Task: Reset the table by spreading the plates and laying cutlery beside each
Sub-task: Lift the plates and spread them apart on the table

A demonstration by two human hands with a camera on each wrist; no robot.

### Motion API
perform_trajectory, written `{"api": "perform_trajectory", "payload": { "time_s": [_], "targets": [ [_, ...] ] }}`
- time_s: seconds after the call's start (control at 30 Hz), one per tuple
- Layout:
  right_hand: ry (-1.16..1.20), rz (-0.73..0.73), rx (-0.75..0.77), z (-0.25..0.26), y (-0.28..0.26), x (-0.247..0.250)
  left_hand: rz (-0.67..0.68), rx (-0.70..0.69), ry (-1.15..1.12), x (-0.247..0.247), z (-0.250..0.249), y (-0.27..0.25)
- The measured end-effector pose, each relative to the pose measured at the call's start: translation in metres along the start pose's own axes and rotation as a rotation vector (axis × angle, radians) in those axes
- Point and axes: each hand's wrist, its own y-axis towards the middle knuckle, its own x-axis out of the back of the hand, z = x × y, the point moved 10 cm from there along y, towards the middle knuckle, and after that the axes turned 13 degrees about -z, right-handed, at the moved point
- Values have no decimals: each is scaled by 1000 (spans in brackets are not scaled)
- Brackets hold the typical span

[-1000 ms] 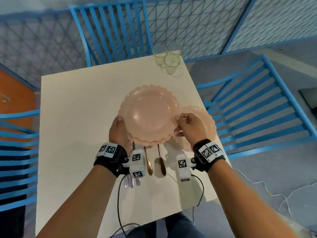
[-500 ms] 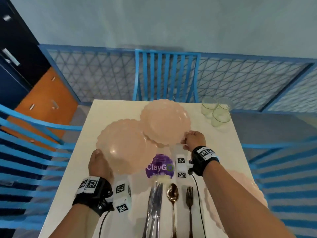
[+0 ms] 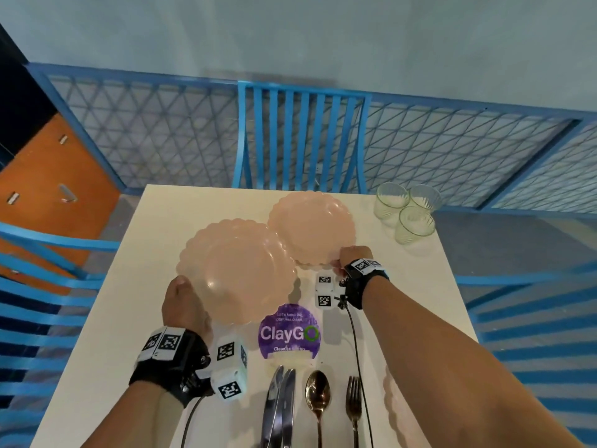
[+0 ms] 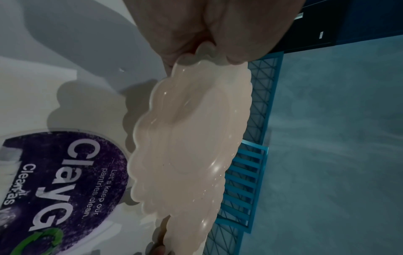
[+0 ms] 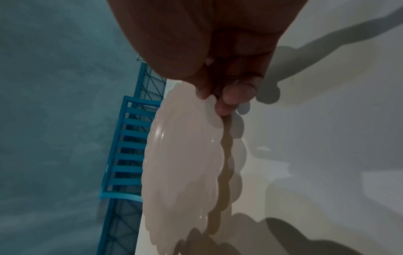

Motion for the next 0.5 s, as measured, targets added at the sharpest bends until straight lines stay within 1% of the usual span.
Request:
{"api": "perform_trajectory", "payload": {
  "time_s": [0.07, 0.1, 0.2, 0.23, 0.27, 0.3, 0.33, 0.4, 0.47, 0.5],
  "targets": [
    [-103, -13, 59, -2, 7, -1, -11, 17, -23, 0, 1, 3],
    [-147, -39, 129, 3, 7, 1, -18, 14, -29, 0, 0, 4],
    [-132, 31, 125, 6, -4, -6, -32, 11, -51, 0, 2, 9],
    [-185, 29, 169, 10, -4, -6, -32, -1, -55, 1, 1, 9],
    [-192, 34, 145, 7, -6, -7, -27, -8, -63, 0, 1, 9],
    [-122, 43, 134, 8, -8, -6, -25, -11, -68, 1, 2, 9],
    [-35, 27, 79, 5, -10, -1, -20, -13, -70, 2, 2, 9],
    [30, -17, 63, 1, -12, 13, -32, -48, -48, 8, 2, 14],
    [20, -22, 113, 1, -31, 31, -61, -72, -19, 22, 5, 20],
    [28, 2, 162, -1, -42, 39, -67, -89, 2, 32, 7, 21]
  ]
}}
